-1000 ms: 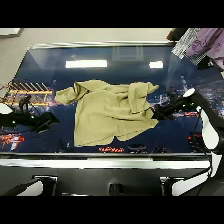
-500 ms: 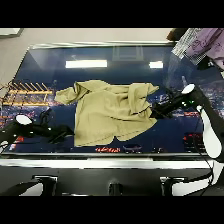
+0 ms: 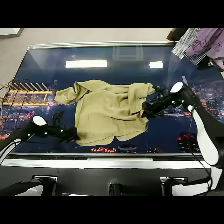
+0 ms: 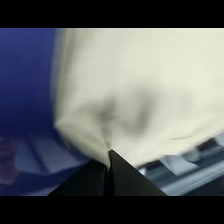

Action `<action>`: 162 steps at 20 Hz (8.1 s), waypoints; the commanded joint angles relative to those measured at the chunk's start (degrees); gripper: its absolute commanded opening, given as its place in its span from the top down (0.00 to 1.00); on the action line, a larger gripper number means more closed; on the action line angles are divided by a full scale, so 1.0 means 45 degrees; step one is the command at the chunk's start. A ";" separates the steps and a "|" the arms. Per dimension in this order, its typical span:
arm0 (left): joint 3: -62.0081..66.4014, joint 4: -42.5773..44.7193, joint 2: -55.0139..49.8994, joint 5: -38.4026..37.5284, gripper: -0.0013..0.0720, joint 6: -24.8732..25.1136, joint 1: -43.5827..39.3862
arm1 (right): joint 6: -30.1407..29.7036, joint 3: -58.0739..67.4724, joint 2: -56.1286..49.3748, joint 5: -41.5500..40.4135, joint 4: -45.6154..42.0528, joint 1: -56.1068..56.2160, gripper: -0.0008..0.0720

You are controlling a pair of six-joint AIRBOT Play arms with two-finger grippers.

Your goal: Fold the clothes and pants, and hang the long-sleeved shirts on hangers.

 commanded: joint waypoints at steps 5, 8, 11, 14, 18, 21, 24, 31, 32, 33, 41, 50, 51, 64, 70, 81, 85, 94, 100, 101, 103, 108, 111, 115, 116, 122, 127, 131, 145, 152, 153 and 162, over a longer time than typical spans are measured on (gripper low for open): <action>0.7946 0.1010 0.0364 -0.1161 0.96 0.0500 -0.0053 | 0.1535 0.6091 0.1846 -0.0874 -0.2103 0.0126 0.96; 1.3245 0.3026 0.0850 -0.1287 0.96 -0.0777 -0.0049 | 0.2720 0.9481 0.3113 -0.1525 -0.4080 0.0126 0.96; 1.6742 0.4974 0.1661 -0.1282 0.96 -0.2827 -0.0049 | 0.3619 0.9986 0.5591 -0.2574 -0.5187 0.0136 0.96; 1.7704 0.5931 0.3259 -0.1205 0.96 -0.4201 -0.0053 | 0.4245 0.9981 0.8072 -0.2278 -0.5814 0.0136 0.96; 1.7549 0.6037 0.5251 -0.1627 0.96 -0.4527 -0.0053 | 0.4852 0.9981 1.0307 -0.1987 -0.5833 0.0136 0.96; 1.6985 0.6047 0.6071 -0.1821 0.96 -0.4847 -0.0053 | 0.5153 0.9981 1.0802 -0.2195 -0.5892 0.0136 0.96; 1.6276 0.6008 0.5935 -0.2035 0.96 -0.5192 -0.0053 | 0.5202 0.9972 1.0103 -0.2341 -0.5882 0.0136 0.96; 1.3459 0.5999 0.2511 -0.1146 0.96 -0.5178 -0.0170 | 0.5532 0.8879 0.4585 -0.2739 -0.4362 0.0141 0.95; 1.3172 0.6003 0.1583 -0.0792 0.96 -0.5173 -0.0243 | 0.5527 0.8718 0.3385 -0.2841 -0.3973 0.0141 0.95; 1.2978 0.6003 0.0593 -0.0437 0.96 -0.5168 -0.0238 | 0.5527 0.8718 0.2210 -0.2934 -0.3687 0.0141 0.91; 1.2954 0.4682 -0.5765 0.0092 0.96 -0.5173 -0.0393 | 0.5372 0.8718 -0.4867 -0.3813 -0.1593 0.0733 0.86; 1.3818 0.5775 -0.3798 -0.2982 0.15 -0.4585 0.0359 | 0.2399 0.8510 -0.0957 0.1564 -0.6023 -0.0136 0.40; 1.3605 0.6353 -0.3206 -0.3473 0.15 -0.4556 0.0321 | 0.2390 0.7834 -0.0146 0.1734 -0.5751 -0.0180 0.40; 0.4488 0.7111 0.3366 -0.3570 0.15 -0.6737 -0.3944 | 0.8636 -0.8689 0.9763 -0.0957 -0.6120 0.7402 0.35; 0.4197 0.8296 0.3313 -0.3570 0.15 -0.8378 -0.5702 | 1.0715 -0.9534 0.8777 -0.2977 -0.7495 0.9865 0.35; 0.4192 0.8301 0.3274 -0.3565 0.15 -0.8427 -0.5790 | 1.0627 -0.9534 0.7640 -0.4653 -0.7640 0.9865 0.34; 0.4187 0.8301 0.3274 -0.3560 0.15 -0.8422 -0.5790 | 1.1623 -0.9534 0.7495 -0.4318 -0.8257 0.9865 0.79; 0.4187 0.8242 0.3259 -0.3551 0.15 -0.8422 -0.6033 | 1.2808 -0.8675 0.7868 -0.2375 -0.8179 0.9865 0.96; 0.4201 0.8179 0.1753 -0.2905 0.15 -0.9496 -0.8291 | 1.2818 -0.7961 0.9156 -0.0991 -0.8102 0.9865 0.96; 0.4201 0.8179 0.1365 -0.2793 0.15 -0.9743 -0.8772 | 1.2818 -0.7961 0.9156 -0.0889 -0.8097 0.9865 0.96; 0.4201 0.8179 0.0675 -0.2696 0.15 -1.0112 -0.9510 | 1.2823 -0.7961 0.9156 -0.0845 -0.7956 0.9865 0.96; 0.4464 0.8184 -0.0495 -0.2006 0.15 -1.0831 -1.0015 | 1.2920 -0.7961 0.9156 -0.0850 -0.7810 0.9865 0.96; 0.4862 0.8136 -0.1083 -0.1535 0.15 -1.0880 -1.0025 | 1.2915 -0.7961 0.9156 -0.0855 -0.7810 0.9865 0.96; 0.5149 0.8140 -0.1783 -0.1297 0.15 -1.0953 -1.0020 | 1.2964 -0.7961 0.9156 -0.0894 -0.7810 0.9865 0.96; 0.5149 0.8140 -0.1957 -0.1321 0.18 -1.0953 -0.9996 | 1.2964 -0.7961 0.9156 -0.0889 -0.7805 0.9865 0.96; 0.5421 0.7805 -0.2152 -0.1802 0.96 -0.9714 -0.9889 | 1.4022 -0.7951 0.9156 -0.0899 -0.6781 0.9865 0.96; 0.6139 0.7815 -0.0350 -0.3050 0.96 -0.8301 -0.9054 | 1.3896 -0.6528 0.9165 0.0126 -0.7791 0.7946 0.96; 0.6169 0.7125 0.1156 -0.2919 0.96 -0.8306 -0.8908 | 1.0763 -0.3813 0.8709 -0.1224 -0.6785 0.4294 0.96; 0.6193 0.1812 0.0831 0.0277 0.96 -0.9544 -1.1128 | 0.7077 0.4090 0.4401 0.1948 -0.8680 0.3803 0.96; 0.6198 -0.1282 -0.2351 0.0840 0.96 -0.5863 -1.0933 | 0.8767 -0.2341 0.4420 -0.2715 -0.7470 0.3803 0.96; 0.6198 -0.1350 -0.2545 0.0840 0.96 -0.5683 -1.0938 | 0.8995 -0.2871 0.4318 -0.2953 -0.7237 0.3808 0.96; 0.6203 -0.1336 -0.2633 0.0889 0.96 -0.4993 -1.0924 | 0.6960 -0.2671 0.6989 0.1787 -0.6819 0.2157 0.16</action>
